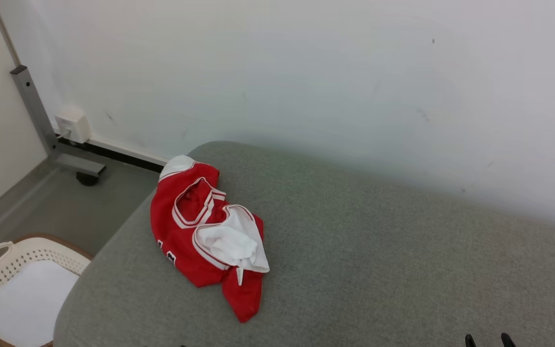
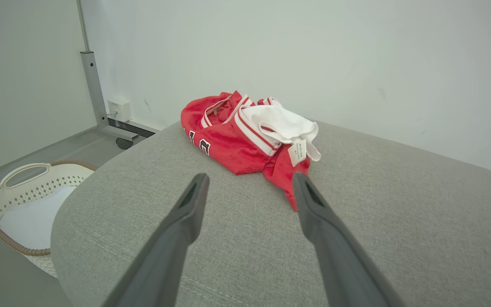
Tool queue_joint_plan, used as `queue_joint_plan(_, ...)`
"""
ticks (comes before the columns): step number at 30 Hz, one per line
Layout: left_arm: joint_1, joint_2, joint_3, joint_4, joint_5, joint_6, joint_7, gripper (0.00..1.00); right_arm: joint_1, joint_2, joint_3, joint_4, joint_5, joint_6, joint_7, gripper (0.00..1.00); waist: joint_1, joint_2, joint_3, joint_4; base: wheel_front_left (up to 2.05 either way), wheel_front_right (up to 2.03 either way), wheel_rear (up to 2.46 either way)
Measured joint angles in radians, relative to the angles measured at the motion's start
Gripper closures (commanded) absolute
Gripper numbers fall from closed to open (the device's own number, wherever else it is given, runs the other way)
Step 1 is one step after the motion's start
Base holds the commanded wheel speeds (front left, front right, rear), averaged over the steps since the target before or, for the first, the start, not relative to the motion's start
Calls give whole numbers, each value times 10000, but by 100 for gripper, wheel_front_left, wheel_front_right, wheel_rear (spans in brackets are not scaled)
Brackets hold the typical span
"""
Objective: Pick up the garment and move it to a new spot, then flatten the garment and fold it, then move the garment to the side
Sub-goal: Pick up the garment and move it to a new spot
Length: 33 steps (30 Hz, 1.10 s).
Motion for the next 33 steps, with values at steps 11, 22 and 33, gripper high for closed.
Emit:
queue_joint_plan(11, -1076, 21, 153, 407, -8, -571, 0, 0, -41, -75, -35, -23, -42, 0, 0, 0, 0, 0, 530, -329, 0, 0, 0)
queue_joint_plan(22, -5110, 1442, 466, 2293, -136, -1116, 1248, 0, -861, -681, -42, -278, -98, 0, 0, 0, 2, 0, 2134, -889, 0, 0, 0)
queue_joint_plan(33, -8194, 2307, -21, 4197, -1298, -1409, 3114, 0, -2065, -1246, 127, -520, -115, 0, -2, 0, 3, 0, 4190, -1415, 0, 0, 0)
